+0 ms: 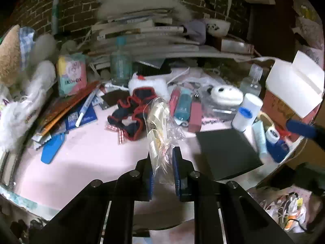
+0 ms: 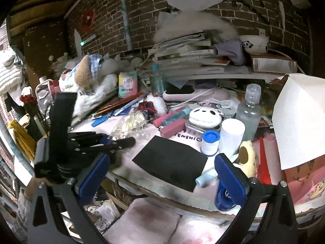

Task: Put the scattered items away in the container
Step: 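Carry the clear plastic bag in the left gripper into the white box and release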

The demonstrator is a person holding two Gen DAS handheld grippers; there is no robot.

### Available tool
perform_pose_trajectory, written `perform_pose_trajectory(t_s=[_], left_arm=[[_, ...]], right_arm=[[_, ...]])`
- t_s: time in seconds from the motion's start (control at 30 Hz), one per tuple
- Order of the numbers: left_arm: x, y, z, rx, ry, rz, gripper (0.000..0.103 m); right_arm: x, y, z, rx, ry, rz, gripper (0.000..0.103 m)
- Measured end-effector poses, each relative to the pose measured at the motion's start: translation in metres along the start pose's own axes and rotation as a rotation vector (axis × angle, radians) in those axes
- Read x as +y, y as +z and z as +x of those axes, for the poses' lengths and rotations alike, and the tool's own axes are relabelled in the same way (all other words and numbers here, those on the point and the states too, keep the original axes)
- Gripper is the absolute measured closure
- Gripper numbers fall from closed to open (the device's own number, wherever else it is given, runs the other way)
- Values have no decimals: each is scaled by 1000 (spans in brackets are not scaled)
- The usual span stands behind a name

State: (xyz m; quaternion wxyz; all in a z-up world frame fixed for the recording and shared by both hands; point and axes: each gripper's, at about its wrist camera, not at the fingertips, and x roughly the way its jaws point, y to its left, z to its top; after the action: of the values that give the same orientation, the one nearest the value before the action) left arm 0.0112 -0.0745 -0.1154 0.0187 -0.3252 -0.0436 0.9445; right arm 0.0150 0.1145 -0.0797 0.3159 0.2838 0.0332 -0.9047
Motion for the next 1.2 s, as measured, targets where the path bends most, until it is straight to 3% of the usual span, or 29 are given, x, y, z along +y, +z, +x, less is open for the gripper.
perform_pose_trajectory(t_s=[0.17,0.27,0.43,0.57,0.7,0.97,1.2], left_arm=[[-6,18,-22,-43,-17,15,93],[-14,37,-35,-71,-64,24,93],[-45,81,-54,-120,-215,77,93],[-89,117,-61,-118,-380,177,93],[-148,150,-51,-54,-490,306,93],[-238,174,-9,162,-570,455,93],[-296,173,27,363,-513,586,93]], right_arm=[[-5,-3,3,-12,-50,14,0],[-11,-4,3,-39,-77,44,0],[-14,-4,6,-61,-182,13,0],[-15,-9,4,-100,-166,-66,0],[-16,-12,6,-46,-152,-86,0],[-27,-19,5,-39,-148,-56,0],[-36,-19,4,-41,-128,-19,0]])
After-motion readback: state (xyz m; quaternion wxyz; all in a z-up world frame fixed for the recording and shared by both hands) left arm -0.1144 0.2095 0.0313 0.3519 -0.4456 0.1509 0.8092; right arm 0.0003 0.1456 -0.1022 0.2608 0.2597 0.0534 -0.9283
